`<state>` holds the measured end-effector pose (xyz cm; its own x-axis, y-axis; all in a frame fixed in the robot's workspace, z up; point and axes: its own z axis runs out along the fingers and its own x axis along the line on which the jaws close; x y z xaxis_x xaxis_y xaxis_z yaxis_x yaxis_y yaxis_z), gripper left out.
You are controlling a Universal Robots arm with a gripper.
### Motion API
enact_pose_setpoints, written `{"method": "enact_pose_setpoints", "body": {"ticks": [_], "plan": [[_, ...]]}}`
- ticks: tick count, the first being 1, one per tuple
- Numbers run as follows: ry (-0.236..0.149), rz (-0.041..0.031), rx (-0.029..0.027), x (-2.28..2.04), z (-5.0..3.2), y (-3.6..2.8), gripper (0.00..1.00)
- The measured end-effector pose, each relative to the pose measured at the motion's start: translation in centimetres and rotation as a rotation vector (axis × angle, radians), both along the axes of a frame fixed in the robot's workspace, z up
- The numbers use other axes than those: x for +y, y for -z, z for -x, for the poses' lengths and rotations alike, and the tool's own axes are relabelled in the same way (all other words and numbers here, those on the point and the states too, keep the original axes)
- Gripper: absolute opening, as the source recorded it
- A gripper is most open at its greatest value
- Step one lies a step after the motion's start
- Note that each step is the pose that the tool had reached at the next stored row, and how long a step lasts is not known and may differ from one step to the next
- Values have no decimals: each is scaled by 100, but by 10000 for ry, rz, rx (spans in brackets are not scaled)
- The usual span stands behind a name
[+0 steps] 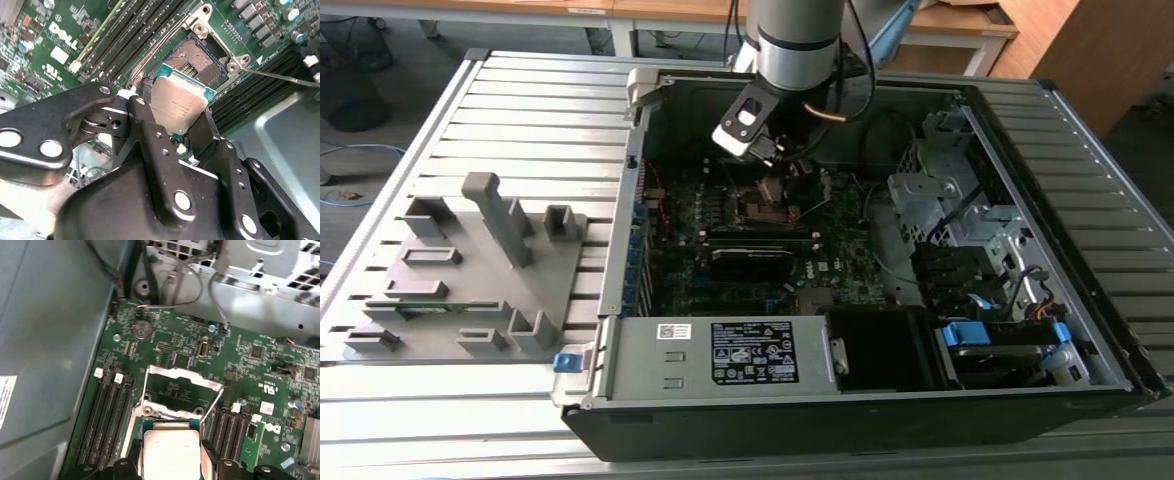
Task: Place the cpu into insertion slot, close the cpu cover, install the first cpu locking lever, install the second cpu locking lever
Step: 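Place the cpu into insertion slot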
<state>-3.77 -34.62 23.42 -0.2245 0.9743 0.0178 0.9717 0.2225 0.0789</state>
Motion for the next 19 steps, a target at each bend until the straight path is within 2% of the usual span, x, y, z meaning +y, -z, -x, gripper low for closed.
{"method": "enact_pose_setpoints", "body": {"ticks": [6,12,16,17,18,19], "plan": [[142,0,-1,0,0,1,54],[1157,0,0,0,0,8,54],[1208,0,1,0,0,9,54],[1209,0,59,1,0,11,54],[1210,10,180,1,0,14,54],[1209,24,334,0,0,16,54]]}}
